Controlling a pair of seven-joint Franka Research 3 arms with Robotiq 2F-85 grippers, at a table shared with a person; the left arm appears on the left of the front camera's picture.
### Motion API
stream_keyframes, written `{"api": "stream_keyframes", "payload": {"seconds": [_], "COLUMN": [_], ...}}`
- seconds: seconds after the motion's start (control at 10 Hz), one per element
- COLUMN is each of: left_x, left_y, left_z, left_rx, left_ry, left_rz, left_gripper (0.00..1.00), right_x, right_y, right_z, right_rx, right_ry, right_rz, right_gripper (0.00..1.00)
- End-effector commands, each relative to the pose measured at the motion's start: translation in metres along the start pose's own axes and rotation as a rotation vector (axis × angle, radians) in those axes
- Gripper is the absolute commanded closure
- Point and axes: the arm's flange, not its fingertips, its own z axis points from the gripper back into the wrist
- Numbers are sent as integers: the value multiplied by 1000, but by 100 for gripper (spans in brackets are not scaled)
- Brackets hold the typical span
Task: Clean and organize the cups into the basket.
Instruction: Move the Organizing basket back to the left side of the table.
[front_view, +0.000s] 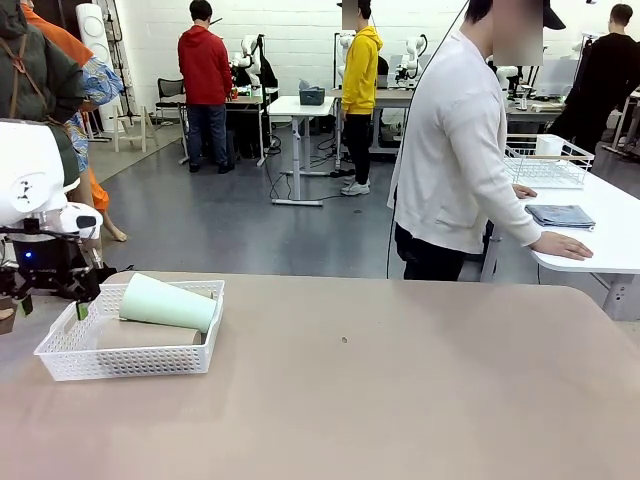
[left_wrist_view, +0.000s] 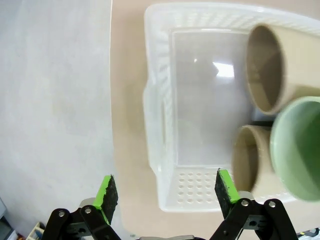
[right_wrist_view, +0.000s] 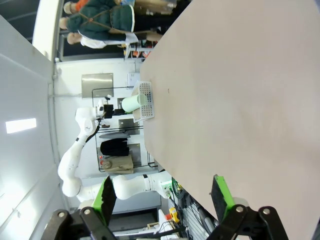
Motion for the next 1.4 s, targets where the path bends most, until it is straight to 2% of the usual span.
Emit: {"api": "stream_keyframes", "payload": {"seconds": [0.0,0.1,0.2,0.4,0.7,0.8,1.3], "left_x": [-53,-71,-90,-109,-101,-115,-115], "left_y": [-45,-61,-76,-94,-97,-98,-98], "left_z": [64,97,123,147,128,154,154], "left_rx": [20,11,-25,-84,-78,-82,-82], "left_ry": [-177,-223,-244,-237,-184,-227,-227], "left_rz": [41,102,80,87,103,80,80], "left_gripper": [0,0,0,0,0,0,0], "right_x": [1,1,1,1,1,1,1], "right_y": [-1,-1,-1,-1,-1,-1,-1], "right_z": [1,1,1,1,1,1,1], "right_rx": [-4,-4,-4,-4,-4,-4,-4], "right_ry": [-3,-3,-3,-3,-3,-3,-3], "right_rz": [5,5,5,5,5,5,5], "right_gripper": [0,0,0,0,0,0,0]}}
